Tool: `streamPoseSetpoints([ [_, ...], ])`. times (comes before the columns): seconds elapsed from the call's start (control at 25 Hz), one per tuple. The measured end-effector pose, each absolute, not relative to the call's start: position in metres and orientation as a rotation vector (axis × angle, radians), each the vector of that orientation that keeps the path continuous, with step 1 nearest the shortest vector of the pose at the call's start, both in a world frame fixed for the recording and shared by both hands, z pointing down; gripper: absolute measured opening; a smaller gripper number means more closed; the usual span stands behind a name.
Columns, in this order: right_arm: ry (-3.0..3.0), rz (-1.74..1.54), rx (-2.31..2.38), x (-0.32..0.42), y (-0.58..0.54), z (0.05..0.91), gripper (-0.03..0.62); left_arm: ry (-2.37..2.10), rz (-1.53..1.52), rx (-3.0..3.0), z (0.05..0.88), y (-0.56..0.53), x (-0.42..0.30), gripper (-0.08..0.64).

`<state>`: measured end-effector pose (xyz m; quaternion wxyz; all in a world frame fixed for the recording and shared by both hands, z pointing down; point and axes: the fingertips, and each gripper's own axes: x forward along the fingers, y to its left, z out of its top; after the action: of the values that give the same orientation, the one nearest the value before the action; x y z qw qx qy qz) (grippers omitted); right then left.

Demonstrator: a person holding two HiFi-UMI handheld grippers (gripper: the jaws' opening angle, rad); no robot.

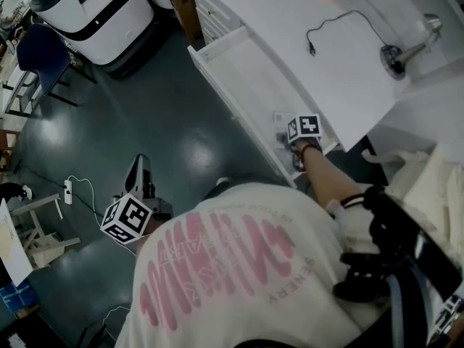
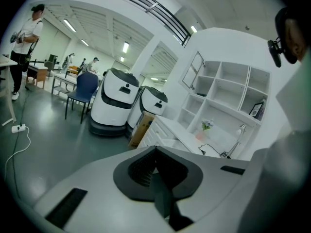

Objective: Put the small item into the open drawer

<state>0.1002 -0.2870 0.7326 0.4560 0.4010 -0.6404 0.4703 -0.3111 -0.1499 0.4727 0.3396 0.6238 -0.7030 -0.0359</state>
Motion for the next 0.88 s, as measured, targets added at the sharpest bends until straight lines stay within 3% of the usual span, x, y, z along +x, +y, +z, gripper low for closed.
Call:
streamPoseSetpoints([
  [0.88, -1.684, 1.209, 1.183, 0.113, -0.291, 0.691, 0.333, -1.654, -0.086, 1.852, 0.465, -0.238, -0.27, 0.029],
])
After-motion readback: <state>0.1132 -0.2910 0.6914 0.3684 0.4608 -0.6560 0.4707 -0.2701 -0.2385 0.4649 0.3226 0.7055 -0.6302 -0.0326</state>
